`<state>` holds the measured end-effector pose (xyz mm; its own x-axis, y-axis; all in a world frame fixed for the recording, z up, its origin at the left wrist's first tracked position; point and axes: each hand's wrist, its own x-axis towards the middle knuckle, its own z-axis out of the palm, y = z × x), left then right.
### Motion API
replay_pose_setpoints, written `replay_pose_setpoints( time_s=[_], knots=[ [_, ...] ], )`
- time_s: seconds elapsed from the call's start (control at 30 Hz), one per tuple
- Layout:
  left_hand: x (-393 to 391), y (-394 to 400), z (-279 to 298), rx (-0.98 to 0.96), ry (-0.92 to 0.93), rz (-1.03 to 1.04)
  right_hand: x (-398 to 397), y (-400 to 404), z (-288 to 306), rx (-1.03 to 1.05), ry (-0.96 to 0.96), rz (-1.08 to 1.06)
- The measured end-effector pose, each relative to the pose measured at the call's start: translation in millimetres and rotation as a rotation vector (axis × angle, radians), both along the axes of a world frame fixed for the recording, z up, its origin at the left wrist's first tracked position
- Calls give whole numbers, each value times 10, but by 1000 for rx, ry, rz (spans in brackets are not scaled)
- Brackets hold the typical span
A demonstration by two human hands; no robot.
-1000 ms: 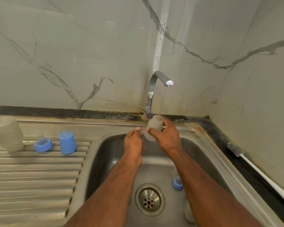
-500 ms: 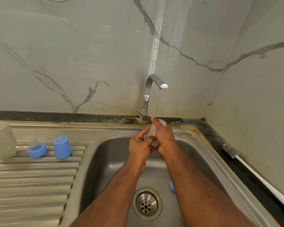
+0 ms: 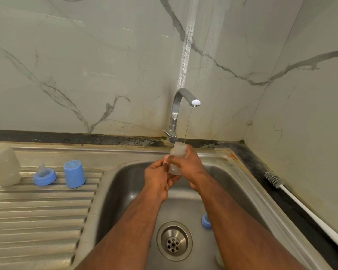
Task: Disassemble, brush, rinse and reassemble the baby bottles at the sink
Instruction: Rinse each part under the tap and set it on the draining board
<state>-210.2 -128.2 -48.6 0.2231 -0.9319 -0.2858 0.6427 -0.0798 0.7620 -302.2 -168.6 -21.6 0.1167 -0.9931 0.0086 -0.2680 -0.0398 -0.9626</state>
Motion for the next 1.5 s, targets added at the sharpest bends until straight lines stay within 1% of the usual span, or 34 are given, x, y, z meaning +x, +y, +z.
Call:
replay_pose_setpoints(
  time_s=[0.1,0.17,0.2,0.27,0.3,0.37,0.4,0.5,0.53,0.6,0.63,0.7,0.77,0.8,0.87,0.9,0.97,1.0,1.07,1.2,1.33,1.43,1.5],
  knots=[
    [13,-32,-14,55,-39,20,-49,27,154,-189,79,-109],
    [27,-46,-26,86,-30,9,-93,18,199,-273,69,-158],
    [30,-41,-26,98,-20,4,-112,11,191,-255,112,-141],
    [31,-35,-26,114,-28,1,-142,8,121,-181,297,-73],
    [33,-39,-24,122,-45,3,-153,14,88,-191,332,-72],
    [41,-72,-30,133,-55,14,-149,29,106,-275,250,-123],
    [40,-81,-29,140,-54,15,-147,15,117,-284,225,-138],
    [35,-79,-53,149,-59,12,-118,25,55,-205,370,-89],
    [36,-83,-58,148,-62,10,-112,29,32,-222,351,-101],
    [46,-91,-49,154,-59,3,-102,24,66,-257,165,-163],
    [49,-86,-51,163,-59,-24,-107,14,76,-239,89,-176],
    [30,-51,-45,175,-21,-116,-142,46,41,-165,43,-152],
    [33,-27,-25,159,74,-198,-147,77,-25,-94,-37,-111],
    [42,-14,-1,142,134,-210,-152,81,-44,-40,-113,-89],
    [53,13,69,112,163,-142,-166,117,-41,91,-328,-36],
    [71,27,90,98,125,-80,-164,140,-33,165,-456,-31],
    [94,51,134,56,-28,22,-159,136,-47,312,-727,-123],
    [92,59,159,23,-96,63,-164,118,-71,380,-830,-183],
    [94,75,216,-41,-237,105,-139,81,-120,499,-961,-225],
    [134,117,423,-139,-637,118,3,70,-94,628,-1120,-199],
    [280,176,645,-184,-951,108,135,40,-33,660,-1262,-197],
    [444,252,720,-202,-1048,84,155,0,5,660,-1326,-222],
    [549,310,727,-192,-1083,54,128,-24,45,630,-1329,-228]
  ],
)
